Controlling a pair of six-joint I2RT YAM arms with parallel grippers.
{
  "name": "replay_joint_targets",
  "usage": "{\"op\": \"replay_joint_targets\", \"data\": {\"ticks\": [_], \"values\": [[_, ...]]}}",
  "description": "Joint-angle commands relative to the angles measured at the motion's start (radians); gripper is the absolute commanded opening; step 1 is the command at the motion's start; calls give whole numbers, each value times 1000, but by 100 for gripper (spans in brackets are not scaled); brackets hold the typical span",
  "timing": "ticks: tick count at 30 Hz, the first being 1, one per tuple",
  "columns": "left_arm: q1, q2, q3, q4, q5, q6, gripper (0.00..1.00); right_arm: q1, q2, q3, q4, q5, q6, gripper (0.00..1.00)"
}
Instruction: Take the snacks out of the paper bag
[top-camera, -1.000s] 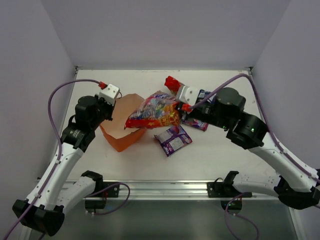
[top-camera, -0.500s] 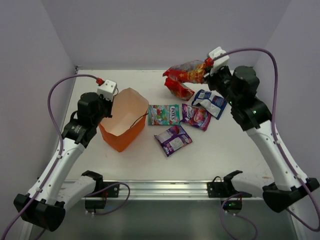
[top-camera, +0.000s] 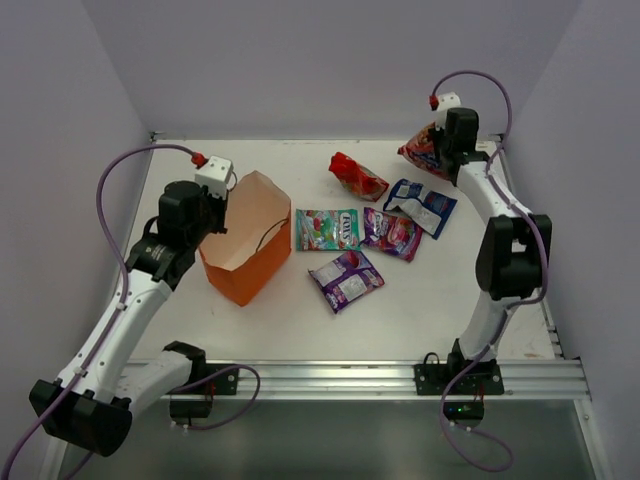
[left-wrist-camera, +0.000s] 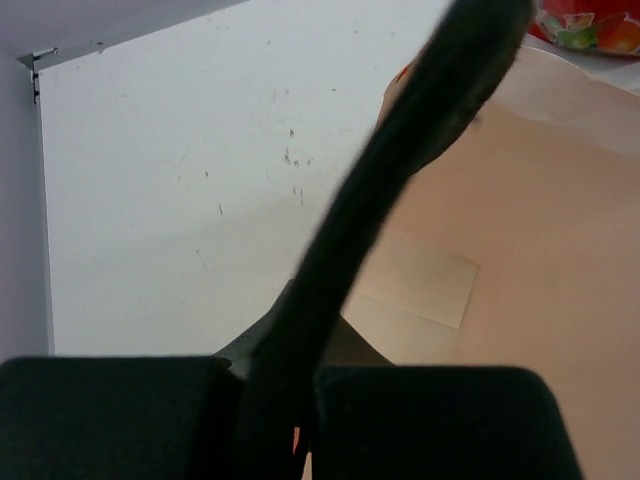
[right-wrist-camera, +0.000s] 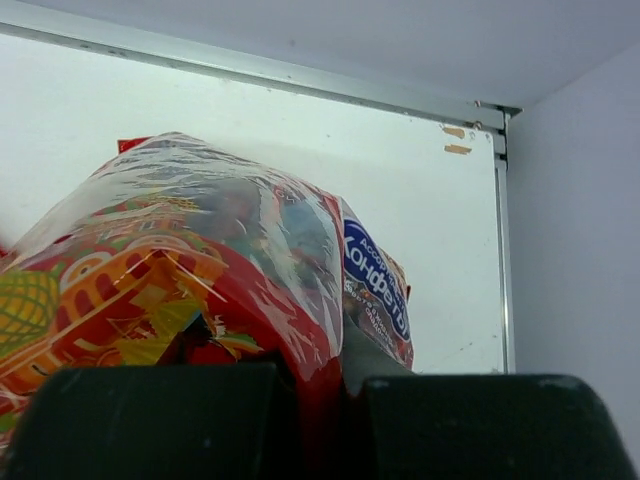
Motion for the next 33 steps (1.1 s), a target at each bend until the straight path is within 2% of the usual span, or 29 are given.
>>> {"op": "replay_joint_targets", "data": {"ticks": [1, 3, 4, 5, 6, 10, 14, 16, 21, 22, 26, 29, 33], "values": [[10, 12, 50, 5, -19, -26, 0, -29, 58, 190, 184, 117, 29, 0], [12, 19, 58, -2, -43, -59, 0, -39, 134, 228, 166, 141, 36, 3], [12, 23, 59, -4, -52, -62, 0, -41, 155, 239, 157, 150, 40, 10], [14, 23, 59, -4, -65, -68, 0, -44, 174, 260, 138, 156, 42, 17], [17, 24, 59, -3, -80, -72, 0, -48, 213, 277, 106, 168, 52, 30], [30, 27, 73, -1, -89, -94, 0, -64, 257, 391, -68, 233, 192, 68], [37, 32, 82, 5, -115, -118, 0, -64, 107, 370, -162, 143, 252, 83], [46, 43, 90, 13, -125, -129, 0, -64, -26, 351, -199, 8, 318, 90], [87, 98, 133, 42, -117, -160, 0, -64, -329, 174, -231, -254, 466, 98], [98, 108, 143, 48, -106, -164, 0, -64, -378, 135, -219, -352, 482, 99], [159, 180, 214, 96, -43, -191, 0, -64, -649, -134, -112, -530, 569, 99], [216, 257, 283, 134, -5, -209, 0, -64, -760, -277, -42, -632, 660, 99], [302, 389, 369, 183, 73, -244, 0, -62, -898, -383, 6, -687, 735, 99]]}}
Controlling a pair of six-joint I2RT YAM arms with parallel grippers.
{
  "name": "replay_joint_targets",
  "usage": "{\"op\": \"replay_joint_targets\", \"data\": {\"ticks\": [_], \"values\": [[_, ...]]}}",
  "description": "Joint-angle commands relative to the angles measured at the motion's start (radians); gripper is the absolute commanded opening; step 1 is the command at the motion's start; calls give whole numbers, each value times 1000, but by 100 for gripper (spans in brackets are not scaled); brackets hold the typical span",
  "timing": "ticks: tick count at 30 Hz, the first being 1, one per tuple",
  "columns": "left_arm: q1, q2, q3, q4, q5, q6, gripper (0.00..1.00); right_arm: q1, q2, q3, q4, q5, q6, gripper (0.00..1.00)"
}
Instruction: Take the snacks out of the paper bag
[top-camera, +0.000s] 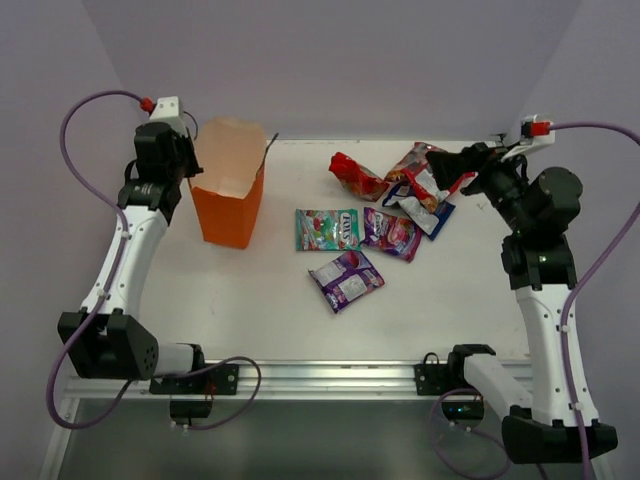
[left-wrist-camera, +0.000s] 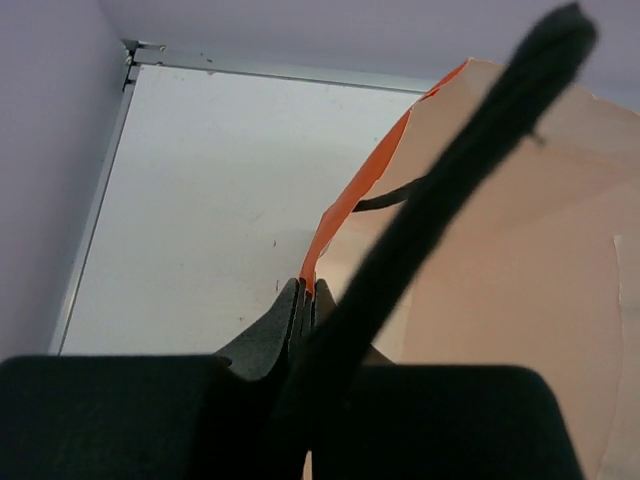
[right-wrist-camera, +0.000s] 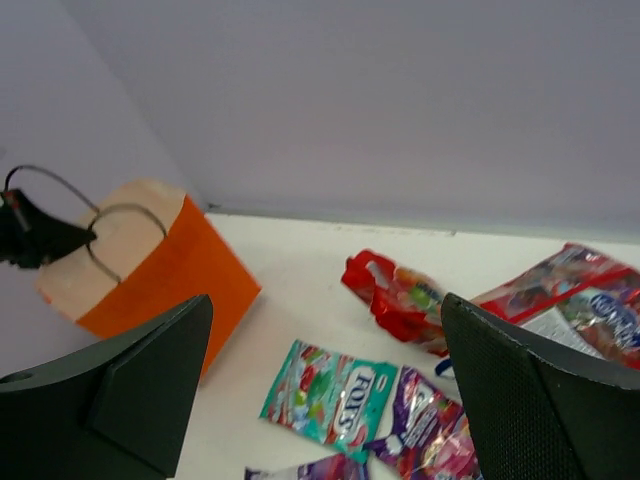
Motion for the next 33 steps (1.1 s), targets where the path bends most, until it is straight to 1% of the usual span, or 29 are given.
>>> {"op": "replay_joint_targets", "data": {"ticks": [1, 3, 5, 9, 10, 13, 14, 16, 17, 19, 20, 22, 25, 26, 27, 28, 29, 31, 32, 33], "values": [[60, 82, 95, 124, 95, -65, 0, 3, -32, -88, 27, -129, 115, 99], [103, 145, 113, 158, 136, -83, 0, 9, -60, -117, 36, -144, 121, 99], [121, 202, 138, 173, 152, -90, 0, 16, -84, -132, 34, -149, 121, 99], [150, 275, 175, 157, 179, -90, 0, 19, -104, -140, 15, -148, 104, 99], [157, 283, 184, 149, 185, -90, 4, 23, -107, -140, 12, -146, 100, 99], [166, 286, 213, 112, 204, -90, 33, 25, -111, -115, -26, -135, 83, 99], [166, 270, 222, 108, 204, -88, 52, 26, -111, -108, -40, -131, 75, 99], [166, 248, 232, 98, 202, -83, 68, 26, -112, -79, -71, -123, 67, 99], [166, 225, 239, 82, 195, -82, 81, 26, -115, -69, -81, -115, 58, 99], [166, 196, 261, 45, 183, -80, 90, 26, -120, -36, -121, -109, 50, 99], [166, 164, 267, 28, 164, -80, 96, 28, -126, -23, -138, -94, 41, 99], [166, 127, 291, -13, 152, -86, 100, 26, -135, 23, -172, -72, 28, 99], [166, 32, 290, -86, 162, -96, 100, 26, -167, 73, -244, 18, 4, 99], [166, -31, 279, -102, 176, -100, 100, 26, -175, 87, -262, 44, 6, 99], [166, -63, 266, -109, 188, -105, 100, 26, -193, 102, -278, 111, 1, 99], [166, -98, 252, -118, 196, -105, 100, 26, -203, 138, -299, 136, -11, 99], [166, -172, 220, -133, 199, -100, 100, 26, -213, 152, -328, 158, -47, 99], [164, -243, 190, -164, 201, -81, 100, 26, -253, 179, -350, 219, -72, 99], [146, -308, 180, -176, 190, -70, 100, 26, -271, 182, -348, 236, -98, 99], [128, -335, 183, -191, 172, -57, 100, 26, -288, 184, -347, 253, -110, 99]]}}
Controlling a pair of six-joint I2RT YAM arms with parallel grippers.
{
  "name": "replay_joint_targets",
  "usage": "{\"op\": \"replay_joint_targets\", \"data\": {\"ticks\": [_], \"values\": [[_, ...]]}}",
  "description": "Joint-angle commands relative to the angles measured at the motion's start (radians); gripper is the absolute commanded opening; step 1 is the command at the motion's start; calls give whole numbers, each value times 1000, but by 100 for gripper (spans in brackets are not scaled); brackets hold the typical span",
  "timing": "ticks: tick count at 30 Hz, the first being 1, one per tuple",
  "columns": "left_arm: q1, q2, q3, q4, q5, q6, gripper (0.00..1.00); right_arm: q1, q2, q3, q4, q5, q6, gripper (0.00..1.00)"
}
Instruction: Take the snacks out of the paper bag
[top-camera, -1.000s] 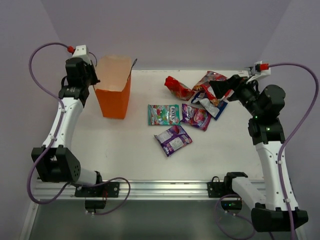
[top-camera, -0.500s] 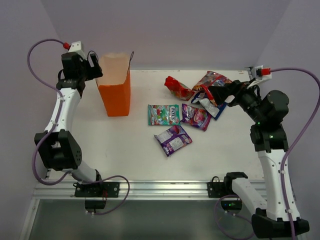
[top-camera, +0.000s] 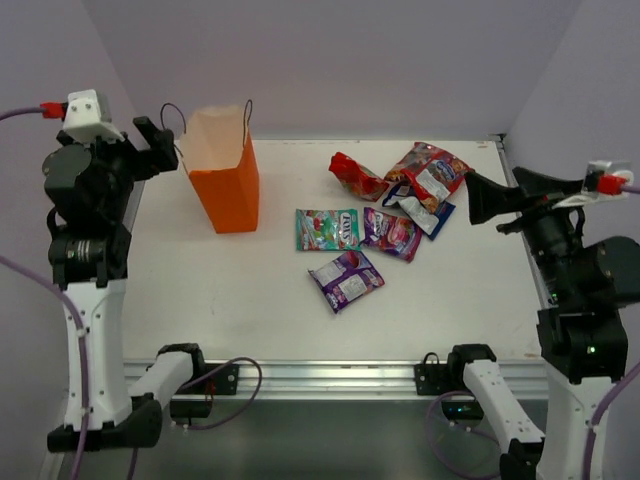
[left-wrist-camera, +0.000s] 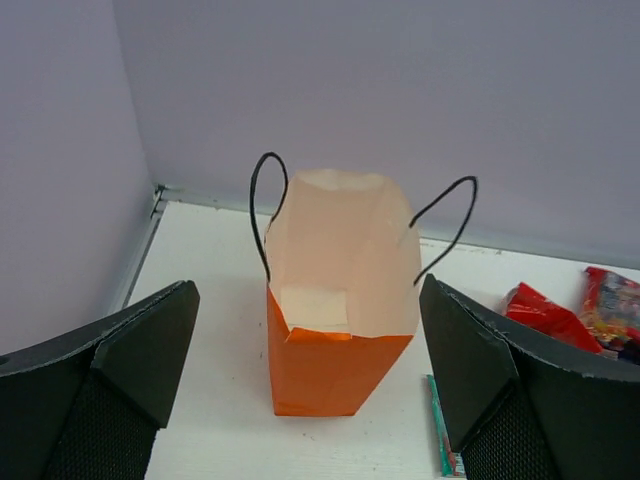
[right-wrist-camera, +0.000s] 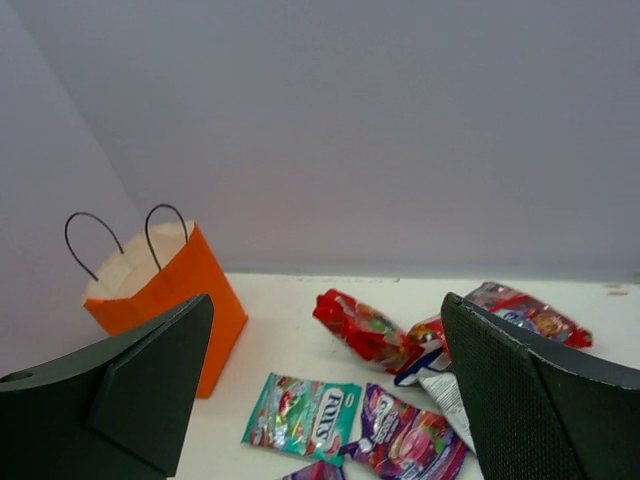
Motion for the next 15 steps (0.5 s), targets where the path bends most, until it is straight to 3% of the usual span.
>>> {"op": "replay_joint_targets", "data": {"ticks": [1, 6, 15], "values": [[-65, -127, -12, -109, -13, 47, 100, 3, -91, 42, -40, 148, -90, 99], [-168, -241, 63, -187, -48, 90, 100, 56, -209, -4, -6, 229, -182, 99], [-246, -376, 113, -249, -278, 111, 100, 105, -370, -99, 95, 285, -269, 99]]}}
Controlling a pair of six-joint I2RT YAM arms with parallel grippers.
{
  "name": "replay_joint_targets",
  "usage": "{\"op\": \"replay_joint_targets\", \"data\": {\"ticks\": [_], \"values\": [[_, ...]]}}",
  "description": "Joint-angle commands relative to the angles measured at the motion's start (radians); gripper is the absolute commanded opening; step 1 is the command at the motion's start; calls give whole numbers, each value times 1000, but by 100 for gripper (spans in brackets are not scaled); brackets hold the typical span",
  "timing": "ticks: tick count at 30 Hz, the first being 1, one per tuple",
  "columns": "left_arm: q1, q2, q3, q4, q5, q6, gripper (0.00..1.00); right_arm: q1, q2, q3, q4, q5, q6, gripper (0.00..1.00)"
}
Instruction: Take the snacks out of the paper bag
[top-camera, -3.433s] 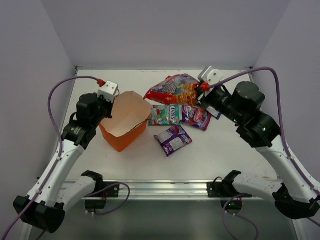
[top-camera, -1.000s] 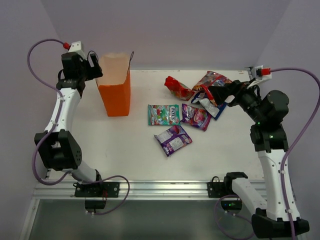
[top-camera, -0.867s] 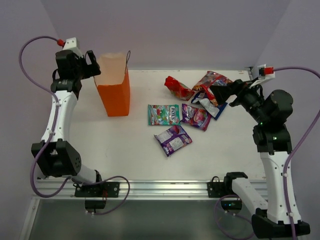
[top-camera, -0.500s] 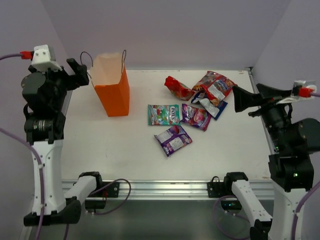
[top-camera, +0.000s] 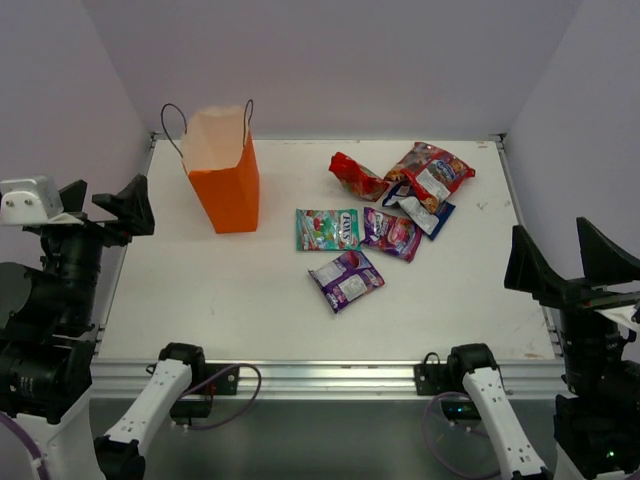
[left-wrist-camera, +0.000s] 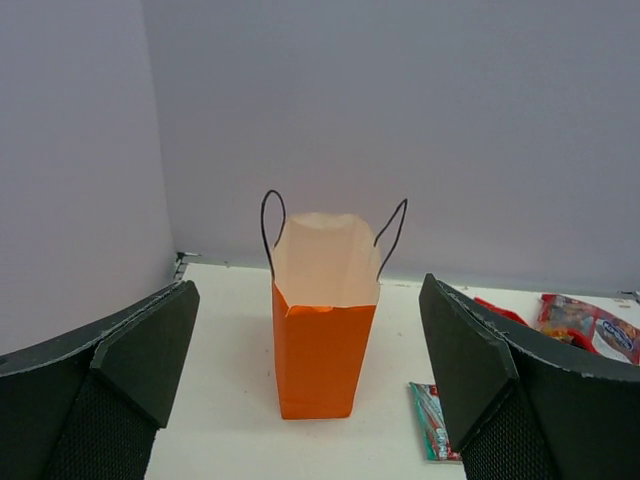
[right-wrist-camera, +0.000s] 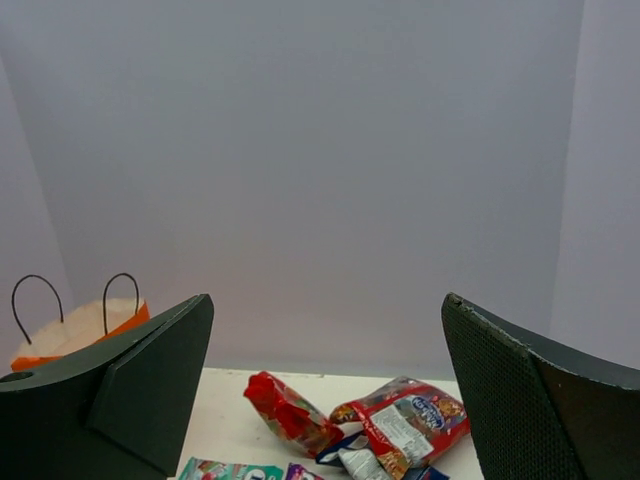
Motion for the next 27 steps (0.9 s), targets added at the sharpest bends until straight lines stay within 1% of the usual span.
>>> {"op": "replay_joint_targets", "data": {"ticks": [1, 9, 20, 27], "values": [[-17, -17, 21, -35, -103, 33, 100, 19, -7, -27, 58, 56, -56, 99], [-30, -31, 17, -13, -128, 32, 100, 35, 4, -50, 72, 58, -61, 99], [-40, -45, -71, 44, -123, 36, 100, 41, 9, -60, 79, 53, -59, 99], [-42, -49, -121, 73, -97, 36, 100, 41, 18, -74, 87, 58, -50, 99]]}}
